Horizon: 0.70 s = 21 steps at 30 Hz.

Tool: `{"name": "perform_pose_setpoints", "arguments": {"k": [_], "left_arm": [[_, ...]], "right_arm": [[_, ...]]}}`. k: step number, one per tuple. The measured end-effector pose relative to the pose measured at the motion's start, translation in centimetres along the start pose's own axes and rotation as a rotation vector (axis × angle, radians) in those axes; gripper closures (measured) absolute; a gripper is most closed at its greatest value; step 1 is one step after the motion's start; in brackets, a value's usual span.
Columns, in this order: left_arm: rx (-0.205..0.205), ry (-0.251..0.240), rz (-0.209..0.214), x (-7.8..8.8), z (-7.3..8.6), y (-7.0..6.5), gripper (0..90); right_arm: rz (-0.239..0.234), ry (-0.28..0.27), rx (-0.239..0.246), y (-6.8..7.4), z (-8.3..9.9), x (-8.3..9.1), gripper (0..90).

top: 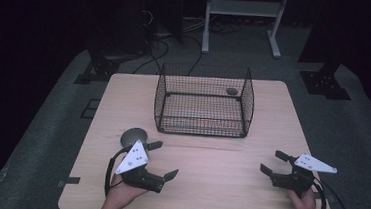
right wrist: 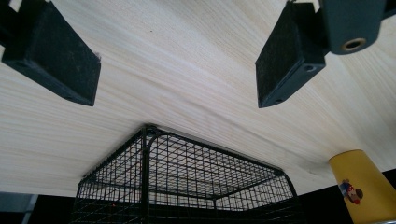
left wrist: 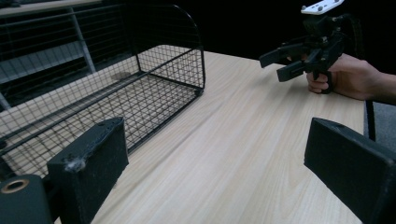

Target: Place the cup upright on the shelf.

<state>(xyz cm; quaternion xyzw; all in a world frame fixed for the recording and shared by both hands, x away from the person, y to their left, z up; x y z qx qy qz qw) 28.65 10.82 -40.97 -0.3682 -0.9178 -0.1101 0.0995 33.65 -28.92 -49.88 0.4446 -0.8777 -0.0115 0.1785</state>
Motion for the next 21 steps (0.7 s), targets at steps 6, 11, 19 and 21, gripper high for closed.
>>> {"name": "perform_pose_setpoints", "arguments": {"k": [6,11,19,21], "left_arm": [[0.008,-0.014,-0.018,0.8,-0.3,0.8,5.6],[0.008,-0.016,-0.034,1.2,-0.4,1.2,5.6],[0.016,-0.034,-0.076,2.4,-0.8,2.4,3.9],[0.012,-0.034,-0.088,2.7,-0.8,2.8,3.9]], "right_arm": [[0.003,-0.002,-0.006,-0.1,0.0,0.0,13.0],[0.004,-0.003,-0.007,-0.1,0.0,0.0,13.0],[0.004,-0.003,-0.009,-0.1,0.0,0.0,13.0],[0.004,-0.003,-0.009,-0.1,0.0,0.0,13.0]]}}
Point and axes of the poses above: each handheld gripper's, and its own axes: x roughly backward along the jaws, z roughly out of its underside, y roughly to its left, the point moved 6 cm from there along -x, roughly forward along the jaws, and after that the axes turned 12 degrees about -z, right-handed, at the moved point
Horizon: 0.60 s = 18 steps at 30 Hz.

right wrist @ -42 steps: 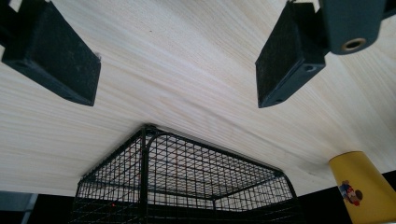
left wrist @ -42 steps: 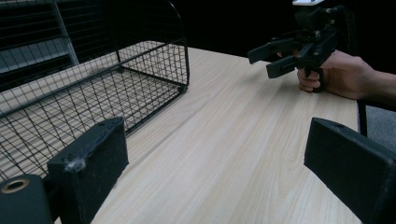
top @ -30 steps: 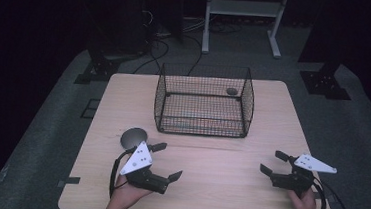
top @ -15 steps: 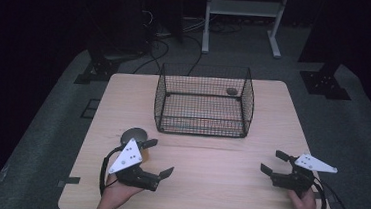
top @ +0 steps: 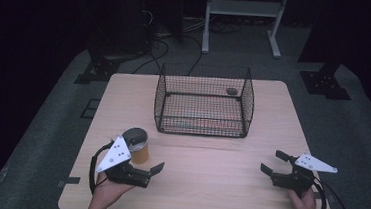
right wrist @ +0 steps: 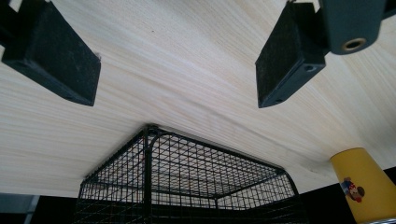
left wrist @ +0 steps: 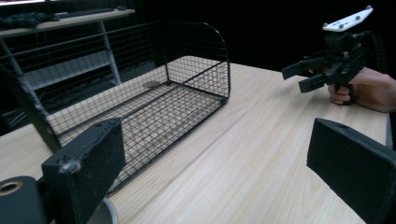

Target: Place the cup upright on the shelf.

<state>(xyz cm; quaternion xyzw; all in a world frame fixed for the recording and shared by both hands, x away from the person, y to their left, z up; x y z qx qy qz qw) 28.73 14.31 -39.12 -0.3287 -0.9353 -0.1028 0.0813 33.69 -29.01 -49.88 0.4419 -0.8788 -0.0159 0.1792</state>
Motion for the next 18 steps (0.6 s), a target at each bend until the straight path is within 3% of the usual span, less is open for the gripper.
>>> {"name": "perform_pose_setpoints", "arguments": {"k": [6,7,18], "left_arm": [[0.011,-0.009,-0.046,0.6,0.1,1.2,2.3],[0.006,-0.007,-0.074,0.7,0.2,1.7,1.8],[0.041,0.002,-0.126,0.9,1.5,3.7,0.1]], "right_arm": [[0.000,0.000,-0.002,0.0,0.0,0.0,13.0],[0.000,-0.001,-0.002,0.0,0.0,0.0,13.0],[0.001,-0.001,-0.003,0.0,0.0,0.0,13.0]]}}
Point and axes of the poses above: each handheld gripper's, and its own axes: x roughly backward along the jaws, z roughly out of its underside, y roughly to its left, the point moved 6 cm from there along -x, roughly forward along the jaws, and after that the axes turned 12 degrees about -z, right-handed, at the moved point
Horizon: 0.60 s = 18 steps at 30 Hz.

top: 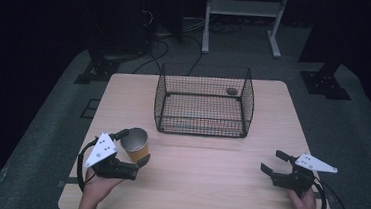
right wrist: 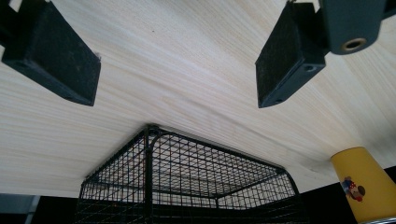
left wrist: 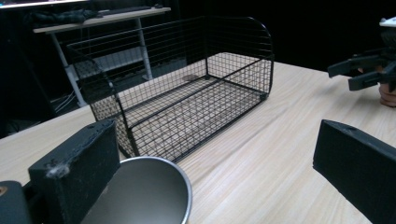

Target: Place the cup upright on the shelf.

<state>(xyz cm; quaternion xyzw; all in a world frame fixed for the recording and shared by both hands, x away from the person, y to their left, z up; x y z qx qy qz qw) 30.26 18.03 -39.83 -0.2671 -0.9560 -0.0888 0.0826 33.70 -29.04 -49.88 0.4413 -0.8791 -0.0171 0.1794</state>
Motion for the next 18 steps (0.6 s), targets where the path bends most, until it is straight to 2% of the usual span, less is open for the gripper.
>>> {"name": "perform_pose_setpoints", "arguments": {"k": [3,7,18], "left_arm": [[0.002,0.000,-0.027,0.0,0.5,0.8,0.0],[0.010,0.009,-0.043,-0.1,1.3,1.6,0.0],[0.038,0.047,-0.071,-0.6,3.1,2.9,0.0]], "right_arm": [[0.000,0.000,0.001,0.0,0.0,0.0,13.0],[0.000,0.001,0.002,0.0,0.0,0.0,13.0],[0.000,0.001,0.002,0.0,0.0,0.0,13.0]]}}
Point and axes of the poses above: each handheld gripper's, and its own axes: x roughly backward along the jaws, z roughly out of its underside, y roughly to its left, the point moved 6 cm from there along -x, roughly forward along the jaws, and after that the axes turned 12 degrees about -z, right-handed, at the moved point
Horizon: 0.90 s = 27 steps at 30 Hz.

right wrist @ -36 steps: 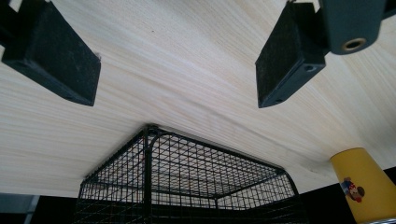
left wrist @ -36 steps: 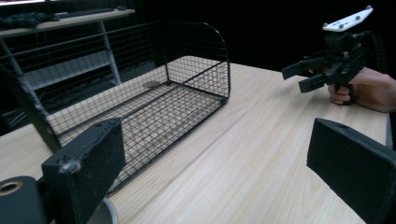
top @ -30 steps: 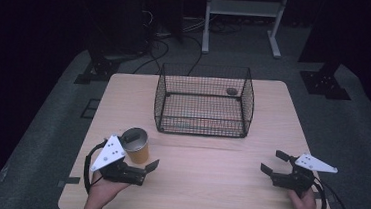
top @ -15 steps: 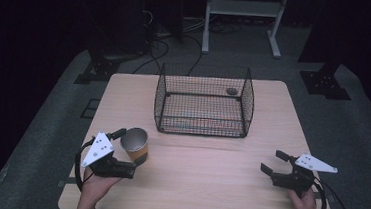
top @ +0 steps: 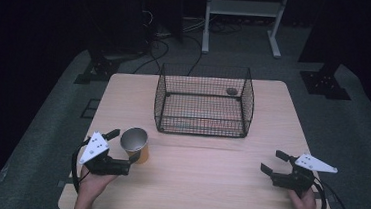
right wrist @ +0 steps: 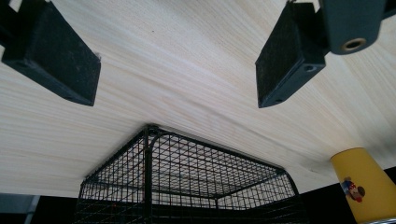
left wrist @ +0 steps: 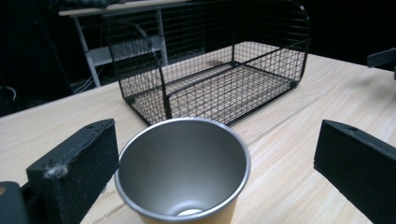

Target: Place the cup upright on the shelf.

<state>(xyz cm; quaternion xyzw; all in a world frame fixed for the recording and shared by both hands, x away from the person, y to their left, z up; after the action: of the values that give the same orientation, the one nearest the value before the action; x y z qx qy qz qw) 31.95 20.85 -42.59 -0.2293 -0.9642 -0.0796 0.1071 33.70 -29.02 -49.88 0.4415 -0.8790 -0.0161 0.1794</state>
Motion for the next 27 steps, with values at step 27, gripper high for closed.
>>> {"name": "perform_pose_setpoints", "arguments": {"k": [27], "left_arm": [[0.013,0.113,-0.039,-2.2,2.8,1.4,0.0]], "right_arm": [[0.002,0.005,0.006,0.0,0.0,-0.1,13.0]]}}
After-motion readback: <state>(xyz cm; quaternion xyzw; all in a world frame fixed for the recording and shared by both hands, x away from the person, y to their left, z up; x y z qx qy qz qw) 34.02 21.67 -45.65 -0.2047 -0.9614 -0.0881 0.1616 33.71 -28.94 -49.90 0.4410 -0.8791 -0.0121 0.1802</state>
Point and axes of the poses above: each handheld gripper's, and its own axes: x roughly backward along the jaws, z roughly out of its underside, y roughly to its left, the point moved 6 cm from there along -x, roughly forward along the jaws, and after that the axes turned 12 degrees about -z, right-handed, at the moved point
